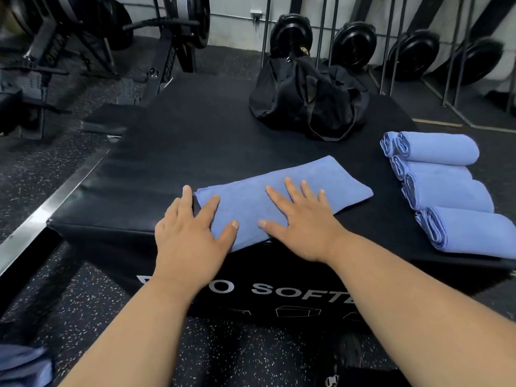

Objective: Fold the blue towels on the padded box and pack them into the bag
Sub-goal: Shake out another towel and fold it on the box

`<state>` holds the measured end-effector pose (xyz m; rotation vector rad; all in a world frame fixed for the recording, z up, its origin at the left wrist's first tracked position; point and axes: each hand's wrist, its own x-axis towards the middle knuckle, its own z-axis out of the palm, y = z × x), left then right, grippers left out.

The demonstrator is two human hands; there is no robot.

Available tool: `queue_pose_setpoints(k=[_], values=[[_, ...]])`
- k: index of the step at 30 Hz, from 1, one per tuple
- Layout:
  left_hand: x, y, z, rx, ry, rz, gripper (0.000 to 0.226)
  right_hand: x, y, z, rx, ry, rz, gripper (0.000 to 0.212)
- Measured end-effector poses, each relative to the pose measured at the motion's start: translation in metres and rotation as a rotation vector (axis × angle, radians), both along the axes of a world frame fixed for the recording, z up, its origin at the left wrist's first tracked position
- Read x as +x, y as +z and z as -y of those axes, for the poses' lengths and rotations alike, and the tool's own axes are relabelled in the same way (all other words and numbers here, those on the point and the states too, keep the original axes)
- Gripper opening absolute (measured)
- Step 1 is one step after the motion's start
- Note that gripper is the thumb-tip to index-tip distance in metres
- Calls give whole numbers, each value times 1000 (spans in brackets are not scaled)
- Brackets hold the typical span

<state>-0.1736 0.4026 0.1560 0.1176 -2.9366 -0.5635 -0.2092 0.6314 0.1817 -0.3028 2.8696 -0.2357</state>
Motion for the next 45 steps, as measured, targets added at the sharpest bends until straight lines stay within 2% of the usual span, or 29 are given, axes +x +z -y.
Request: queue_pose_setpoints(k=[5, 9, 11, 14, 18, 21, 23, 25, 28, 31, 35, 37, 40, 45], values=[[7, 8, 9, 42, -59, 122, 87, -16, 9, -21, 3, -80, 41, 86], [14, 4, 20, 108, -330, 70, 93, -21, 7, -41, -42, -201, 11, 88], [14, 1, 22, 139, -411, -10, 72, -22, 4, -52, 1, -309, -45, 86], [12, -1, 21, 173, -416, -173, 30, -21, 2, -62, 48, -409, -82, 82], [16, 4, 9, 252, -466, -343, 12, -31, 8, -72, -17, -431, -83, 74], [19, 9, 5, 248, -504, -260, 26, -45, 16, -84, -62, -493, -92, 71], [19, 3, 7, 148, -526, -97, 60, -55, 20, -87, -58, -524, -99, 71], [16, -4, 9, 68, -528, -54, 80, -65, 22, -88, -87, -527, -83, 71], [11, -8, 9, 50, -499, -140, 81, -75, 23, -85, -131, -520, -89, 64], [7, -8, 9, 51, -516, -187, 79, -83, 20, -84, -189, -535, -146, 48], [3, -13, 9, 16, -546, -147, 87, -97, 13, -97, -357, -564, -174, 32], [1, -16, 11, 13, -537, -142, 87, -105, 13, -102, -424, -551, -159, 33], [1, -19, 10, 86, -530, -214, 70, -120, 18, -104, -415, -469, -168, 42], [0, -17, -11, 177, -529, -348, 26, -155, 29, -104, -308, -313, -360, 37]])
